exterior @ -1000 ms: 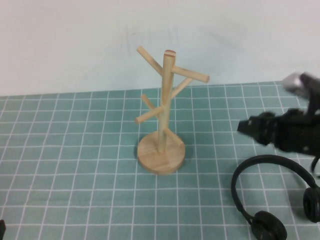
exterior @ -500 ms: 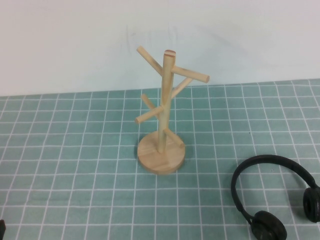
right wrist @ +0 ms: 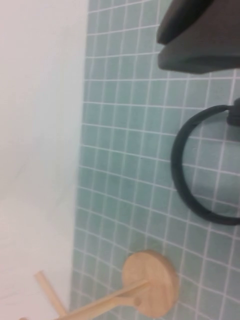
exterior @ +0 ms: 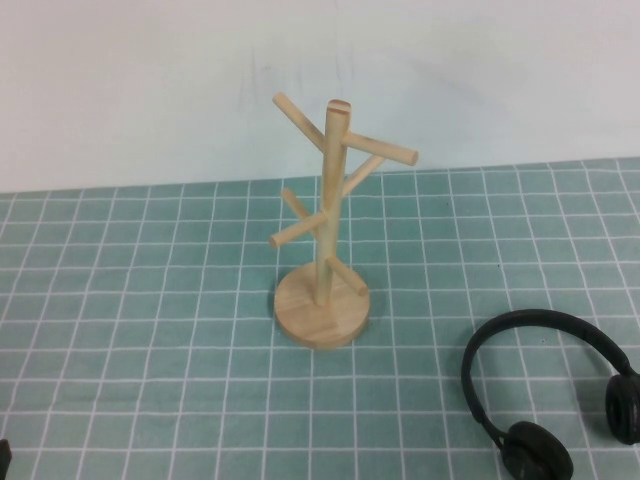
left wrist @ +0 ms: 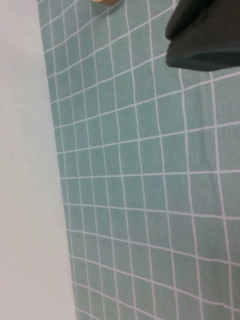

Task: Take out the headphones from the headphone stand

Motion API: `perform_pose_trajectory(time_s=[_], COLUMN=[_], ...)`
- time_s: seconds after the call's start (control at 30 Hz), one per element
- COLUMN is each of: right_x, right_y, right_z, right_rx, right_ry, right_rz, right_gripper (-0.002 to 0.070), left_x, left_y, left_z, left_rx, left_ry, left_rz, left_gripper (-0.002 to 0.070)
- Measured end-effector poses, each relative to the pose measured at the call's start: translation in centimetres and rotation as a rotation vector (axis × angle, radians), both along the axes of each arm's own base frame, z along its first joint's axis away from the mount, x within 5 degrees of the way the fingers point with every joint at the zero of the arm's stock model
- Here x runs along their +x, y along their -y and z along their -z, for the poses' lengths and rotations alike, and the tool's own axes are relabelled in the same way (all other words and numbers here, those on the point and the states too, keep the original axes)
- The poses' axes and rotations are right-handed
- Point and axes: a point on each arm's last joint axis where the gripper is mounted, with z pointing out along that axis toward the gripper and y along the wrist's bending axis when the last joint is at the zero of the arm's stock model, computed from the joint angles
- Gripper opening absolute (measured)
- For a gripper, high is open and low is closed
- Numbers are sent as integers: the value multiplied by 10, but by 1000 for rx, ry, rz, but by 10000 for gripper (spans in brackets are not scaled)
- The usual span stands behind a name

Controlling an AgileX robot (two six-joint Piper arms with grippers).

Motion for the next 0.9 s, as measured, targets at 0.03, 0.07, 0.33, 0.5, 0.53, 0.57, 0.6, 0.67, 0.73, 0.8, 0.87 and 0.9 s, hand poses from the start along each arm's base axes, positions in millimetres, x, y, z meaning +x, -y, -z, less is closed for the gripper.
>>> perform_pose_trajectory(time_s=[0.03, 0.07, 0.33, 0.5, 0.53, 0.57, 0.6, 0.67, 0.73, 0.8, 0.87, 0.9], right_x=[-1, -1, -1, -9, -12, -16, -18, -18, -18, -16, -15, -14], right_y=[0, 0, 0, 9, 10, 12, 12, 11, 10, 10, 8, 8], right_z=[0, 0, 3, 2, 3, 4, 6, 18, 34, 56, 74, 85], right_rx=[1, -1, -3, -103, -88, -62, -30, 0, -6, -12, -6, 13], right_ry=[3, 2, -21, 35, 54, 84, 124, 207, 307, 353, 413, 432], right_rz=[0, -1, 1, 55, 79, 104, 124, 146, 167, 195, 207, 210], right_gripper=[-8, -8, -8, -8, -8, -8, -8, -8, -8, -8, -8, -8], left_x=[0, 0, 0, 0, 0, 0, 0, 0, 0, 0, 0, 0], left_y=[0, 0, 0, 0, 0, 0, 0, 0, 0, 0, 0, 0], left_z=[0, 0, 0, 0, 0, 0, 0, 0, 0, 0, 0, 0], left_rx=[0, 0, 0, 0, 0, 0, 0, 0, 0, 0, 0, 0], left_ry=[0, 0, 0, 0, 0, 0, 0, 0, 0, 0, 0, 0], left_rz=[0, 0, 0, 0, 0, 0, 0, 0, 0, 0, 0, 0], left_gripper=[-6, -6, -6, -6, -6, -6, -6, -6, -6, -6, -6, -6])
